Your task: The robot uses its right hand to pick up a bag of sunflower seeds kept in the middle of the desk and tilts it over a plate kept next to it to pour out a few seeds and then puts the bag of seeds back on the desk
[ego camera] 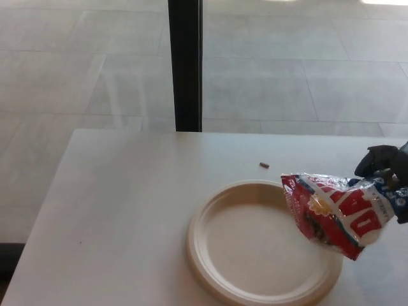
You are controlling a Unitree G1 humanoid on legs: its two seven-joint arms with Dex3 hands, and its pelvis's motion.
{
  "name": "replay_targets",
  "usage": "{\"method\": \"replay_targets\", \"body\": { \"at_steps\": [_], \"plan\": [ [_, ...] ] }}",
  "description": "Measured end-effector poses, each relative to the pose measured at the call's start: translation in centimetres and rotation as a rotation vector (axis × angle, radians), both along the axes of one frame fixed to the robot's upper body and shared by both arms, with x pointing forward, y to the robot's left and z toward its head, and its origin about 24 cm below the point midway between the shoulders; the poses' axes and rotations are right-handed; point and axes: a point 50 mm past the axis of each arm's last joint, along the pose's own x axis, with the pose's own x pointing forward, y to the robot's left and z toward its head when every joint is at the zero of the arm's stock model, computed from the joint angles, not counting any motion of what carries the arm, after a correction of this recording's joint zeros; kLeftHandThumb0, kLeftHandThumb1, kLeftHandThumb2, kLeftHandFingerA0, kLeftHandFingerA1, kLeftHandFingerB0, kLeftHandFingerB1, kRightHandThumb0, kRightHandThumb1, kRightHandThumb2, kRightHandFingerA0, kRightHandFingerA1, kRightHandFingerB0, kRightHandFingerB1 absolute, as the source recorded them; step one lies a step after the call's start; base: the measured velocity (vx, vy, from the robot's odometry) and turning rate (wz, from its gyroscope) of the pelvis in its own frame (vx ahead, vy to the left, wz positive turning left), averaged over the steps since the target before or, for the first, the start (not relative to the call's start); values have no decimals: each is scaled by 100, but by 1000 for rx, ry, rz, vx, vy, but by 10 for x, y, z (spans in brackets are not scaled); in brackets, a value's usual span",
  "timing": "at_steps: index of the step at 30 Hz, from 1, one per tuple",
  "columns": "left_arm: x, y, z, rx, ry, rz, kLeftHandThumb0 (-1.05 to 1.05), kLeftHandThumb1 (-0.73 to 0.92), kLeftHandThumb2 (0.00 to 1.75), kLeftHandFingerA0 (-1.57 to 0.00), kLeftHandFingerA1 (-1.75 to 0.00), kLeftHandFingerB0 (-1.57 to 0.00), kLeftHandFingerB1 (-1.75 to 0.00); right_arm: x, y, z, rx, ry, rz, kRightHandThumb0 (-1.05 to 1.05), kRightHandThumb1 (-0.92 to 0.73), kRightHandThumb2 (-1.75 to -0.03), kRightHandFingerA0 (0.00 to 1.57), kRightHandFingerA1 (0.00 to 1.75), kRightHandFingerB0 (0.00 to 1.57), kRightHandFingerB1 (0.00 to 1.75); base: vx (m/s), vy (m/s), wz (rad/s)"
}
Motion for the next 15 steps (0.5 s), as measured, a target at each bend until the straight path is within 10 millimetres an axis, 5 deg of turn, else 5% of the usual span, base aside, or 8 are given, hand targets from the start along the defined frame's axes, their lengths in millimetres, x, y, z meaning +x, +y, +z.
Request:
{"method": "replay_targets", "body": {
  "at_steps": [1, 2, 5, 7, 9, 11, 12, 15],
  "plan": [
    [0, 0, 0, 1, -1, 1, -65, 67, 61, -48, -59, -50, -40, 1, 0, 3, -12, -10, 1, -31, -61, -76, 88, 170, 85, 99, 0, 0, 0],
    [0, 1, 1, 2, -2, 2, -64, 69, 62, -45, -58, -48, -40, 2, 1, 5, -19, -16, 3, -42, -65, -66, 86, 160, 76, 64, 0, 0, 0],
    [1, 1, 1, 4, -2, 3, -64, 69, 62, -46, -57, -49, -40, 5, 4, 10, -46, -22, 14, -38, -65, -67, 87, 157, 75, 63, 0, 0, 0],
    [0, 1, 1, 5, -2, 4, -68, 71, 62, -43, -55, -47, -40, 6, 6, 13, -55, -22, 18, -37, -63, -69, 87, 171, 74, 142, 0, 0, 0],
    [0, 1, 1, 5, 2, 1, -68, 70, 62, -42, -55, -47, -40, 7, 9, 15, -68, -21, 27, -35, -64, -75, 89, 172, 77, 120, 0, 0, 0],
    [-1, 1, 1, 5, 5, -2, -69, 69, 61, -42, -56, -47, -40, 7, 11, 16, -74, -22, 32, -33, -59, -82, 85, 175, 76, 141, 0, 0, 0],
    [-2, 1, 1, 4, 6, -3, -67, 70, 62, -42, -55, -46, -38, 7, 12, 17, -78, -23, 34, -35, -61, -80, 89, 162, 78, 64, 0, 0, 0],
    [-3, 2, 1, 3, 5, -5, -67, 70, 62, -41, -54, -45, -38, 8, 15, 20, -88, -25, 40, -34, -62, -75, 89, 162, 79, 64, 0, 0, 0]
  ]
}}
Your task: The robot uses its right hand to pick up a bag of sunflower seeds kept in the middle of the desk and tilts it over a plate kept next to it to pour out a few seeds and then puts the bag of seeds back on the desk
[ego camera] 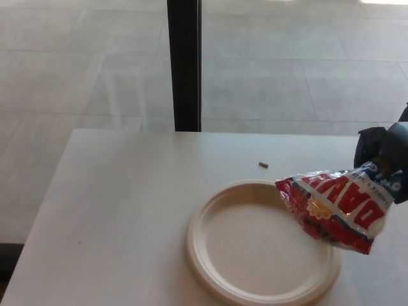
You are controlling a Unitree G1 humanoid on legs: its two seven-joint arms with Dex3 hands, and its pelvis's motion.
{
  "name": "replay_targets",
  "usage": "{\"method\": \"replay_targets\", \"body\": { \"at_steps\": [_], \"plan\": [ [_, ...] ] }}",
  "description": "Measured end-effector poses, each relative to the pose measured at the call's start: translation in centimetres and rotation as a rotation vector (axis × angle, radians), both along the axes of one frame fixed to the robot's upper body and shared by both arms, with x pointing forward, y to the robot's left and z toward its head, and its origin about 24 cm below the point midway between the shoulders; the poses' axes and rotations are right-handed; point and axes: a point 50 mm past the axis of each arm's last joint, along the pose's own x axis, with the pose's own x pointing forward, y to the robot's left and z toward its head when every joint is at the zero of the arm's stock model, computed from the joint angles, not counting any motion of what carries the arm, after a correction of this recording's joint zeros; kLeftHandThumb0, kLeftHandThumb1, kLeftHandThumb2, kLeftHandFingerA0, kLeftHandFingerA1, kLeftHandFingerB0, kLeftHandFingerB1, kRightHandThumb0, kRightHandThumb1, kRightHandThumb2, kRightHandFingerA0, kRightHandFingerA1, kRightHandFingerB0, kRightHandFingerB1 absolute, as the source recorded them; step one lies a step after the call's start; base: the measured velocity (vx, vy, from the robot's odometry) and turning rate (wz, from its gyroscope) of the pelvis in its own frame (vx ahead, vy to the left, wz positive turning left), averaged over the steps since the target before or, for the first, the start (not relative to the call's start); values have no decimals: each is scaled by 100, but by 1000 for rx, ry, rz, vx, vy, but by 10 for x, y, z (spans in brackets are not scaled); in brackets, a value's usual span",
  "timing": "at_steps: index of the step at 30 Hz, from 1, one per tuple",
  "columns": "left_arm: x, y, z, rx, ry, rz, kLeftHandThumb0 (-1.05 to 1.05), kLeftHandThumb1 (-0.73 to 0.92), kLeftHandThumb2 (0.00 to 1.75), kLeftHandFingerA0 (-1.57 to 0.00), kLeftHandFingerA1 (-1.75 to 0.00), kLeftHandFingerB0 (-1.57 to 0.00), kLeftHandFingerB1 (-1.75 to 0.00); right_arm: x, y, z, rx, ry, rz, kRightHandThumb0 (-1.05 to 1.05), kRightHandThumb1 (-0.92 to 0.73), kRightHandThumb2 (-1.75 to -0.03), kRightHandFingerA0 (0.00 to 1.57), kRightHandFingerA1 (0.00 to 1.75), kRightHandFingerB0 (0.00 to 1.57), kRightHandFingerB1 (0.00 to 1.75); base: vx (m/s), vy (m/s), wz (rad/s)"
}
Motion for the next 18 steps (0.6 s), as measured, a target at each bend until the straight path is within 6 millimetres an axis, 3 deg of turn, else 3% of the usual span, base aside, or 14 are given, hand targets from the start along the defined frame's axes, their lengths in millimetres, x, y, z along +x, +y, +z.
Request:
{"method": "replay_targets", "body": {
  "at_steps": [1, 2, 3, 6, 7, 9, 10, 14, 15, 16, 18],
  "plan": [
    [-1, 0, 0, 0, 1, -1, -68, 70, 61, -41, -54, -44, -39, 0, 1, 1, -2, -1, -1, -35, -58, -79, 91, 162, 75, 66, 0, 0, 0],
    [-1, 1, 0, 1, 2, -2, -67, 68, 61, -42, -55, -46, -39, 1, 1, 2, -3, 0, -1, -35, -59, -82, 99, 171, 83, 80, 0, 0, 0],
    [-1, 1, 1, 2, 3, -4, -68, 68, 61, -42, -55, -45, -38, 1, 3, 3, -3, 0, -1, -31, -56, -84, 92, 171, 81, 76, 0, 0, 0],
    [-1, 2, 2, 5, 2, -5, -67, 69, 62, -42, -54, -45, -40, 1, 5, 5, 1, 2, 4, -31, -55, -91, 92, 175, 85, 101, 0, 0, 0],
    [-1, 2, 2, 5, 2, -6, -67, 68, 61, -43, -55, -47, -40, 2, 6, 5, 2, 2, 5, -29, -53, -93, 93, 175, 85, 118, 0, 0, 0],
    [-1, 3, 2, 7, 1, -5, -67, 68, 61, -42, -54, -45, -39, 2, 8, 5, 6, 3, 7, -29, -53, -91, 92, 175, 86, 119, 0, 0, 0],
    [0, 3, 3, 7, 0, -5, -65, 69, 62, -44, -53, -47, -39, 2, 9, 5, 7, 3, 8, -29, -54, -92, 91, 175, 87, 109, 0, 0, 0],
    [-2, 4, 3, 11, 5, -5, -68, 71, 62, -42, -54, -46, -40, 3, 14, 4, 3, 1, 12, -32, -56, -92, 90, 175, 81, 113, 0, 0, 0],
    [-3, 4, 3, 11, 8, -7, -69, 72, 62, -41, -54, -46, -41, 3, 14, 3, 2, 2, 10, -32, -63, -88, 91, 175, 78, 117, 0, 0, 0],
    [-3, 5, 4, 13, 11, -9, -68, 71, 61, -42, -54, -47, -40, 3, 15, 2, 1, 3, 8, -35, -61, -88, 90, 175, 77, 134, 0, 0, 0],
    [-5, 5, 4, 13, 16, -11, -69, 71, 62, -41, -55, -45, -40, 3, 16, 1, 4, 5, 2, -33, -52, -97, 89, 175, 76, 140, 0, 0, 0]
  ]
}}
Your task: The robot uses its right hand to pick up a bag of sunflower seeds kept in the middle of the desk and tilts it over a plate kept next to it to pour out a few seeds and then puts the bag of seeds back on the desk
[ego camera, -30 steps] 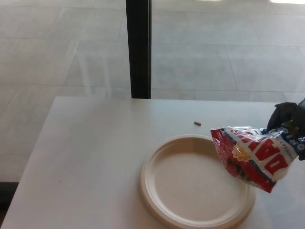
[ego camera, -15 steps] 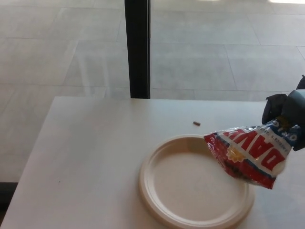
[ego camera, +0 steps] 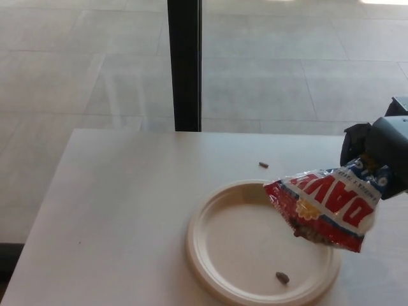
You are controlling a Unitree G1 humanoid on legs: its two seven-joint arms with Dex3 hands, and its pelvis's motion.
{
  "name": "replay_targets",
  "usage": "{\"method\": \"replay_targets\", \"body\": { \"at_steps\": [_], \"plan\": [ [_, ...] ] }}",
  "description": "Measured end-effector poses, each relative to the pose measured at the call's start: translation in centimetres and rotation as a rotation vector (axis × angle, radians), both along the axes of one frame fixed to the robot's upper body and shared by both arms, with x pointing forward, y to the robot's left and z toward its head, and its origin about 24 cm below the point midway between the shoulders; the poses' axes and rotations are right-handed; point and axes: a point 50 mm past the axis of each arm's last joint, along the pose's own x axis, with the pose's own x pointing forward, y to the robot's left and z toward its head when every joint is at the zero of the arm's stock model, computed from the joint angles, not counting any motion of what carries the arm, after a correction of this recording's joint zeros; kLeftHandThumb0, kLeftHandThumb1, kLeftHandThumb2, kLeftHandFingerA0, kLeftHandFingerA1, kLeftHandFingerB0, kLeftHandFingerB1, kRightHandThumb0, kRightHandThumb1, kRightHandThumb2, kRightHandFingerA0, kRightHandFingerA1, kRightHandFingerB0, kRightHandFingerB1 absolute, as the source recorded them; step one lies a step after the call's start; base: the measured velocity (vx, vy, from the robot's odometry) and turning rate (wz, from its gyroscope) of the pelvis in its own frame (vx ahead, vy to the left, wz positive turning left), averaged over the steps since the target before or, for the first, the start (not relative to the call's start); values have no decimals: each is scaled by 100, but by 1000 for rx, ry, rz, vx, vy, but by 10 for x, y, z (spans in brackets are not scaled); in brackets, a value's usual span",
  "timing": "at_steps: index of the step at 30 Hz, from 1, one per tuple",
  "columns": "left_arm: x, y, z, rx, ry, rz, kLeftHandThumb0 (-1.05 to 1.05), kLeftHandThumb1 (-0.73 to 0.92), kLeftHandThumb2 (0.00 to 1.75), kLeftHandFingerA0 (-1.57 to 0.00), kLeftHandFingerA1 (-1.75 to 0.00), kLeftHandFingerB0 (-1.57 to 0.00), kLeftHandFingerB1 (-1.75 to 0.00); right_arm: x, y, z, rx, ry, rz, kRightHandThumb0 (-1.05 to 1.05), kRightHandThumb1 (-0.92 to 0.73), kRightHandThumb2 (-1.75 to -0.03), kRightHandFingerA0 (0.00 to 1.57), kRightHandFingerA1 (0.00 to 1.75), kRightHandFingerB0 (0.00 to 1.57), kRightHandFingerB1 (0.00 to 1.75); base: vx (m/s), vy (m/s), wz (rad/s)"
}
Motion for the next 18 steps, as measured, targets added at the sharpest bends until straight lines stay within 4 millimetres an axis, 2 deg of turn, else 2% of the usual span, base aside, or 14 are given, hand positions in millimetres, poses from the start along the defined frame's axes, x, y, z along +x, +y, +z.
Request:
{"method": "replay_targets", "body": {
  "at_steps": [3, 4, 5, 6, 7, 8, 11, 12, 13, 16, 18],
  "plan": [
    [-1, 0, 0, -3, 5, -8, -71, 72, 62, -41, -54, -44, -39, 1, 3, 0, 8, -2, -4, -35, -52, -96, 89, 175, 72, 145, 0, 0, 0],
    [-1, 0, 0, -3, 7, -12, -69, 72, 62, -40, -55, -45, -40, 1, 4, 0, 10, -3, -5, -29, -49, -94, 104, 175, 69, 127, 0, 0, 0],
    [-1, 0, 0, -3, 8, -16, -69, 72, 62, -39, -53, -43, -39, 2, 5, 1, 10, -6, -8, -35, -52, -92, 88, 175, 72, 128, 0, 0, 0],
    [-1, 0, 0, -4, 9, -18, -69, 72, 62, -39, -53, -43, -39, 3, 6, 2, 11, -10, -10, -35, -52, -91, 88, 175, 71, 138, 0, 0, 0],
    [-1, 0, 0, -5, 10, -21, -68, 72, 62, -41, -54, -44, -39, 4, 7, 4, 8, -15, -12, -35, -53, -94, 91, 175, 75, 140, 0, 0, 0],
    [-1, 0, 0, -5, 9, -23, -67, 70, 62, -42, -54, -47, -39, 4, 8, 5, 6, -19, -15, -37, -65, -87, 89, 175, 74, 133, 0, 0, 0],
    [-1, 0, 0, -6, 8, -23, -69, 72, 62, -40, -54, -45, -40, 6, 12, 8, -19, -26, -26, -38, -65, -81, 88, 175, 76, 131, 0, 0, 0],
    [0, 0, 0, -6, 8, -23, -70, 72, 62, -39, -53, -43, -39, 8, 13, 11, -28, -29, -31, -38, -68, -81, 88, 175, 71, 103, 0, 0, 0],
    [0, 0, 0, -6, 8, -24, -69, 71, 62, -39, -53, -42, -40, 9, 14, 13, -34, -33, -35, -39, -72, -75, 87, 175, 73, 96, 0, 0, 0],
    [0, 0, 1, -6, 7, -25, -69, 72, 62, -39, -52, -42, -39, 11, 19, 19, -58, -45, -50, -39, -74, -71, 88, 174, 75, 97, 0, 0, 0],
    [0, 0, 1, -5, 8, -26, -69, 71, 62, -42, -54, -44, -38, 12, 20, 21, -69, -49, -60, -43, -74, -66, 87, 174, 78, 113, 0, 0, 0]
  ]
}}
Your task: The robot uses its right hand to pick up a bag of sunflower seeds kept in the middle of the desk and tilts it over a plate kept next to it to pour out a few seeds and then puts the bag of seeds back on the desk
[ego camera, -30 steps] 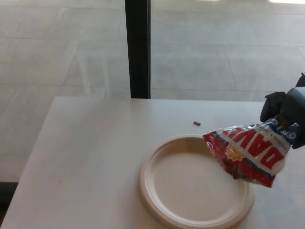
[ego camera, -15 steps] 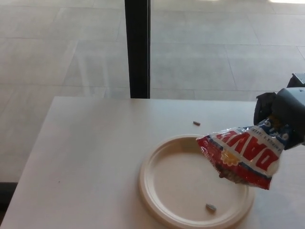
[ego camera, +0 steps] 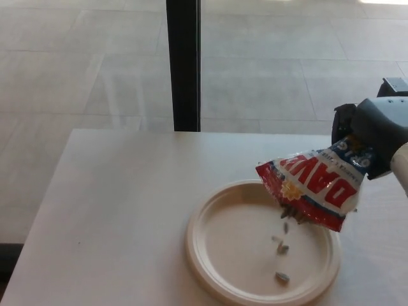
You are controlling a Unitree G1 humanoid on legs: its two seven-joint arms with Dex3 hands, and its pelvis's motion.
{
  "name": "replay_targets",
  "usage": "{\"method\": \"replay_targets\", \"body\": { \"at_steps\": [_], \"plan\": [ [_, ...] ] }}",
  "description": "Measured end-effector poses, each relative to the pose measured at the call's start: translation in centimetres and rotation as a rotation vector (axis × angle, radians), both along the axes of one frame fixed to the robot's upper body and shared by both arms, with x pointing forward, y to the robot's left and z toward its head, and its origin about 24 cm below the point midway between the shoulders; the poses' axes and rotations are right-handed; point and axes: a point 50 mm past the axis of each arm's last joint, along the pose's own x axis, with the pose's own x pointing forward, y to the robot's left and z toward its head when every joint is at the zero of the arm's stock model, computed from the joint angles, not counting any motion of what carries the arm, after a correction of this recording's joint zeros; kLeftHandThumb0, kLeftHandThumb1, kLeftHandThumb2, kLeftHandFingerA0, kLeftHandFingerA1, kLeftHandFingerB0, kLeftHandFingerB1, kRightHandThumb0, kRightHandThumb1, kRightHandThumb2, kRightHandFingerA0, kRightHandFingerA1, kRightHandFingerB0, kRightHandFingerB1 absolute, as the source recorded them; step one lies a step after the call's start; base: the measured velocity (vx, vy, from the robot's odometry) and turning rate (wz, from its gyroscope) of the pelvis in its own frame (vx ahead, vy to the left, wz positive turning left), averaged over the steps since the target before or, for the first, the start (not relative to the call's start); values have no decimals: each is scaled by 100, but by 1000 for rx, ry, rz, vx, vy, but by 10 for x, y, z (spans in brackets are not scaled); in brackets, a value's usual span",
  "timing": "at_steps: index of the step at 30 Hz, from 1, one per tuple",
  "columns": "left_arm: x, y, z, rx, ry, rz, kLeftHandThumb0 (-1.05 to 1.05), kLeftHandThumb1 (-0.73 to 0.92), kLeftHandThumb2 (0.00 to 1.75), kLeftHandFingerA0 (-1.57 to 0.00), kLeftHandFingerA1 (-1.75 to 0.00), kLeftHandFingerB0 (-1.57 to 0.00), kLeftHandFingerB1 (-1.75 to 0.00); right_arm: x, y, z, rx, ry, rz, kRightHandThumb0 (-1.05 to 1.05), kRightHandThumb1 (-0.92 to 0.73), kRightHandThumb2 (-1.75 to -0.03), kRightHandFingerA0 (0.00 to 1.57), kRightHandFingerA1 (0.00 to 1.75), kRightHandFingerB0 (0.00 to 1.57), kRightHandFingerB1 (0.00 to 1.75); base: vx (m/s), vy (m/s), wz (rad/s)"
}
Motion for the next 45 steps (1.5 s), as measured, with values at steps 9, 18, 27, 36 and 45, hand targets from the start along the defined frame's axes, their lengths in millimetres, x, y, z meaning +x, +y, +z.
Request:
{"method": "replay_targets", "body": {
  "at_steps": [9, 18, 27, 36, 45],
  "plan": [
    [1, 0, 0, 2, 0, -2, -68, 72, 62, -41, -56, -45, -41, 0, 7, 6, -69, -36, -3, -37, -58, -82, 91, 175, 78, 129, 0, 0, 0],
    [3, 1, 1, 3, -7, 1, -67, 71, 62, -41, -56, -45, -40, -3, 15, 10, -104, -58, 23, -37, -62, -75, 88, 175, 74, 105, 0, 0, 0],
    [3, 2, 2, 6, -10, 0, -68, 70, 62, -41, -55, -45, -39, -5, 18, 7, -26, -18, 6, -37, -63, -81, 84, 175, 70, 144, 0, 0, 0],
    [-7, 1, 0, 1, 14, 9, -68, 70, 62, -42, -55, -46, -38, -15, 4, -45, 188, 166, -127, -45, -85, -68, 80, 175, 68, 111, 0, 0, 0],
    [-17, -2, -3, -12, 34, 15, -70, 72, 62, -38, -53, -44, -38, -29, -28, -88, 518, 286, -343, -33, -45, -118, 88, 175, 66, 167, 0, 0, 0]
  ]
}}
